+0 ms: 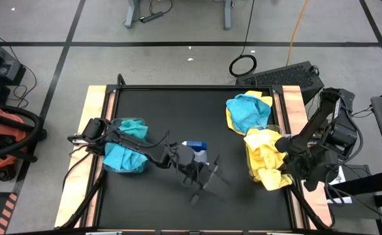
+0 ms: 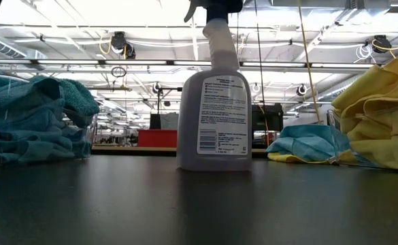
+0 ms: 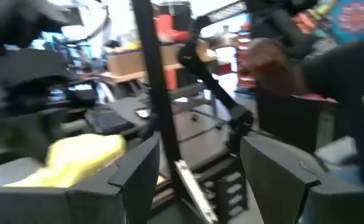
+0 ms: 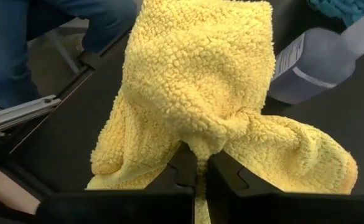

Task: Sort microfiber towel by color & place in baskets
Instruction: Put the yellow microfiber cloth into the right transparent bin

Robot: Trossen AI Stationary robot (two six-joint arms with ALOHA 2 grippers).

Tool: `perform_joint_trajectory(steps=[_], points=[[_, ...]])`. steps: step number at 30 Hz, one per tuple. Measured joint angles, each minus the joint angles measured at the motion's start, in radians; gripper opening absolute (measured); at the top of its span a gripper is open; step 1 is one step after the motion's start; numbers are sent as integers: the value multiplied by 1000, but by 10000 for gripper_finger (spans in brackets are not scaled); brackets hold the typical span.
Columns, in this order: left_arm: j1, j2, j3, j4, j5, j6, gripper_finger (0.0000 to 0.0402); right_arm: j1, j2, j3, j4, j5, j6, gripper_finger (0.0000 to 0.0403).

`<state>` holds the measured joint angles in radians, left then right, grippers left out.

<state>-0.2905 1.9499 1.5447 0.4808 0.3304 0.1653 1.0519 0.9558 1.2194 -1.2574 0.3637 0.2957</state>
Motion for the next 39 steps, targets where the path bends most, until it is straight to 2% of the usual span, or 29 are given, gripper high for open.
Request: perform_joint_trajectory(steps=[9,16,26,33,39], points=[[-53,-1,7,-258,-4,32,231,-1,1,-47,-83,-34,52,4],[-69,0,7,-449,-162,18,231,-1,0,-174,-103,-78,106,4],[-65,18,6,-442,-205,-3,231,-46,1,-389,-91,-83,285,4],[-64,27,6,-441,-222,-14,231,-93,12,-442,20,-114,311,4],[-63,32,6,-438,-230,-56,231,-138,61,-463,60,-199,311,4]])
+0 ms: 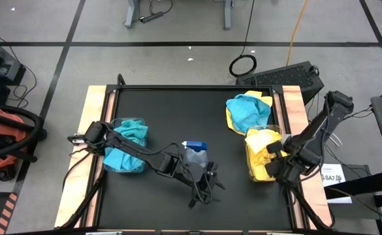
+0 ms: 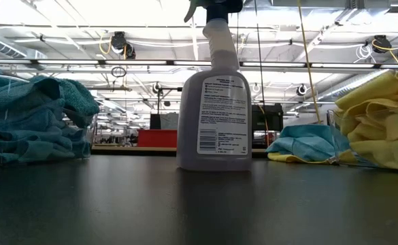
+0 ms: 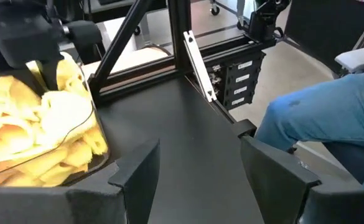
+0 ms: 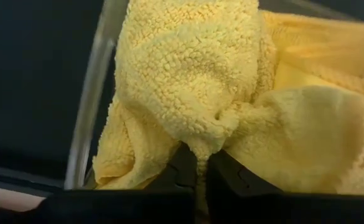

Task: Sort microfiber towel by color & place in baskets
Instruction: Put the yellow microfiber cloth into the right transparent bin

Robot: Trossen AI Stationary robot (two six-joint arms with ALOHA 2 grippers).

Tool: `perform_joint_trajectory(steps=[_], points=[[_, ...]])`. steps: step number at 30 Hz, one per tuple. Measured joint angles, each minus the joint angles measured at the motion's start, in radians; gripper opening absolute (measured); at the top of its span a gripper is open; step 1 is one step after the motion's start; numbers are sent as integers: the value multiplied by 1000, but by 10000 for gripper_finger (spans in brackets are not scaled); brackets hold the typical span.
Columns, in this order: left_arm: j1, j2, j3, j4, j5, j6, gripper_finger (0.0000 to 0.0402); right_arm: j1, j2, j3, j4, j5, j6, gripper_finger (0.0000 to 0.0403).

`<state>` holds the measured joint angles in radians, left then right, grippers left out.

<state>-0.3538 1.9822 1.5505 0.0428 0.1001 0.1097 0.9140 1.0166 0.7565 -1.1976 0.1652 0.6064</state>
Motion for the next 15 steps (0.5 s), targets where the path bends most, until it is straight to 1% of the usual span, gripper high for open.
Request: perform_joint_trajectory(steps=[4,7,15], points=[[0,5,0,2,0,0,231,-15,31,-5,-1,-13,-2,5],[0,5,0,4,0,-2,231,-17,46,-5,-1,-13,-16,14],[0,5,0,7,0,-28,231,-18,62,-5,-4,-11,0,77]])
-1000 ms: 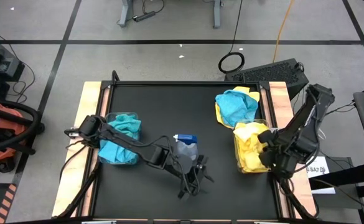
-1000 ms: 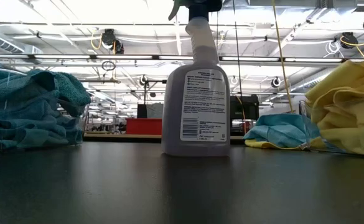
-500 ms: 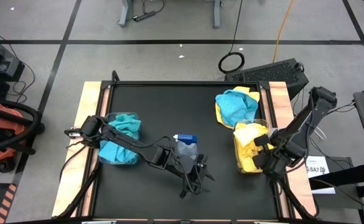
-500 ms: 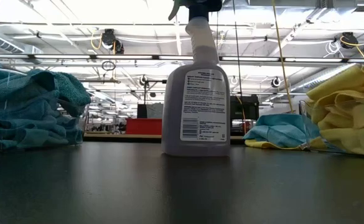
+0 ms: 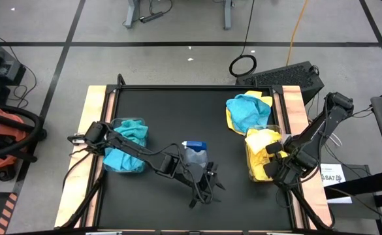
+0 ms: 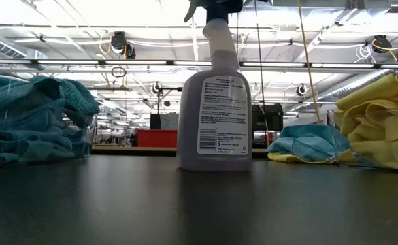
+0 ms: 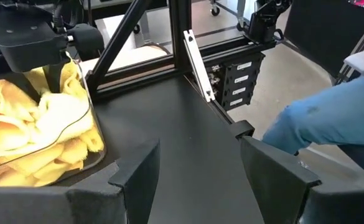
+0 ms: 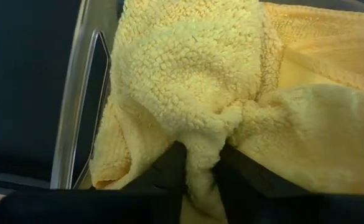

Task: Sort microfiber towel by color & place in baskets
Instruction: Put the yellow microfiber cloth into the right transparent bin, then put the blue microfiber cloth into the left transparent bin

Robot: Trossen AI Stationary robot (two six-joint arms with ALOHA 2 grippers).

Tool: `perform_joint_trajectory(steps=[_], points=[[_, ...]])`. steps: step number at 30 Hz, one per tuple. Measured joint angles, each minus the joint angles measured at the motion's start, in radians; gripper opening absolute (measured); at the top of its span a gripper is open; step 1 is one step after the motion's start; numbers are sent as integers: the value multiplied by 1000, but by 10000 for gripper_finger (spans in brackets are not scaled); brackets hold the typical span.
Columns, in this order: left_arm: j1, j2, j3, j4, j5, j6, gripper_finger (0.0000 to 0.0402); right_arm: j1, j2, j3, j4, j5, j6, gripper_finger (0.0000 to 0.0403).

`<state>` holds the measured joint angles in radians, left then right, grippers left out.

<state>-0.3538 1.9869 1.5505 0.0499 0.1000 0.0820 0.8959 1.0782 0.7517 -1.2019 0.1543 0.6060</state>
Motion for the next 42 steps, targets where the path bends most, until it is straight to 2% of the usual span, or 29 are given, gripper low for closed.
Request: perform_joint_trajectory(steps=[10,16,19,24,28,31,35,42], points=[[-2,0,0,52,16,1,231,0,0,43,-9,0,60,147],[-2,-10,0,54,24,16,231,0,0,189,-92,0,93,178],[-2,-36,0,50,24,97,231,0,0,283,-138,13,86,184],[15,-95,0,13,23,270,231,1,-1,445,-240,89,28,185],[50,-176,0,-71,-33,432,231,0,-4,561,-289,212,-64,185],[100,-230,0,-111,-78,496,231,0,-12,622,-293,314,-160,185],[180,-304,1,-160,-84,483,231,-13,-31,695,-296,408,-226,185],[296,-393,1,-230,-78,252,231,-68,-58,787,-291,450,-228,185]])
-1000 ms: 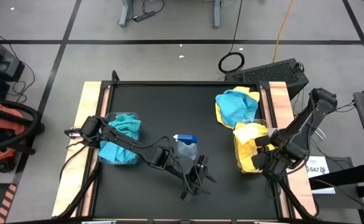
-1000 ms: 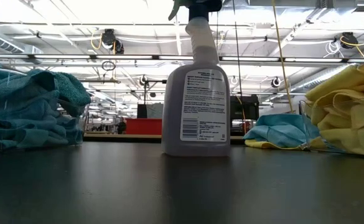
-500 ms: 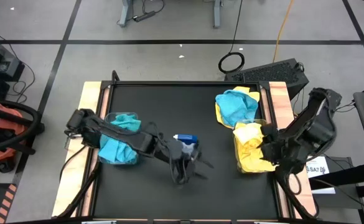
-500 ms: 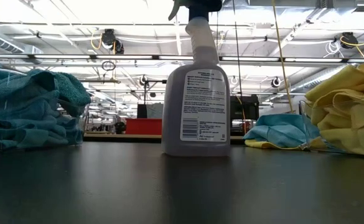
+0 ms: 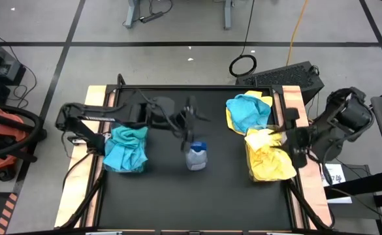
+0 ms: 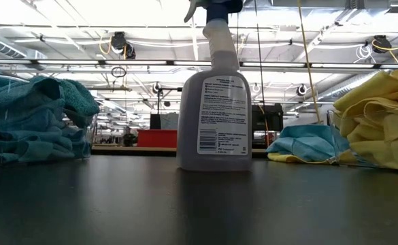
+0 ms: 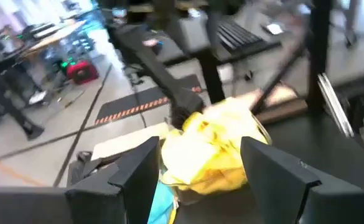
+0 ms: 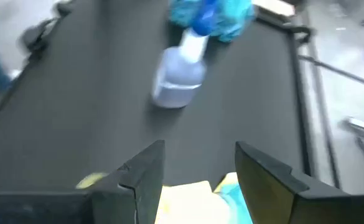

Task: Sort microfiber towel by color & place in baskets
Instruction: Put the blue microfiber cloth into the left transparent bin

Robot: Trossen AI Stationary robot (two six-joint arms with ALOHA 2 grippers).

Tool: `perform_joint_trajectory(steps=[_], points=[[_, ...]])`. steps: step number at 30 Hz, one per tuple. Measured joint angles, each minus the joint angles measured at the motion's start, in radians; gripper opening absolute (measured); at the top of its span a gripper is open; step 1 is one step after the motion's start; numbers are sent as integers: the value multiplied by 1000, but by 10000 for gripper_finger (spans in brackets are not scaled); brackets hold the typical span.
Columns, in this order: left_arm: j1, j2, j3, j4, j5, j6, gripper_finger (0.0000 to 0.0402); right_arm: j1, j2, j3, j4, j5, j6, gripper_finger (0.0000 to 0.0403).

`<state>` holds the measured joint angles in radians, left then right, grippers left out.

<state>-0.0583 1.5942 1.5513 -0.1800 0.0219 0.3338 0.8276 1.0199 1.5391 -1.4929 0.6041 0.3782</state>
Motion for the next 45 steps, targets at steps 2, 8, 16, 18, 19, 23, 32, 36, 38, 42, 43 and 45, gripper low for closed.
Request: perform_joint_trajectory(steps=[2,8,16,18,19,23,32,36,38,42,43,45], points=[[22,-19,1,-5,0,-71,231,-20,-4,8,-1,46,7,185],[55,-19,1,2,3,-289,231,-119,-15,10,2,201,115,185],[63,-20,0,28,2,-407,231,-298,22,10,71,187,115,185],[66,-20,0,47,2,-408,231,-348,36,10,76,178,86,185],[68,-20,0,50,2,-418,231,-376,43,10,75,178,68,185],[72,-20,0,44,1,-461,231,-486,62,10,75,183,53,185],[57,-20,0,1,3,-487,231,-753,119,10,71,145,39,185],[42,-20,0,2,7,-487,231,-873,171,2,74,84,-23,185],[37,-20,0,1,10,-487,231,-934,194,-7,74,56,-50,185],[27,-20,0,2,10,-488,231,-1048,230,-29,76,23,-96,185],[23,-20,0,2,10,-488,231,-1076,238,-36,78,14,-103,185],[15,-20,0,2,10,-488,231,-1129,249,-50,79,-22,-111,185]])
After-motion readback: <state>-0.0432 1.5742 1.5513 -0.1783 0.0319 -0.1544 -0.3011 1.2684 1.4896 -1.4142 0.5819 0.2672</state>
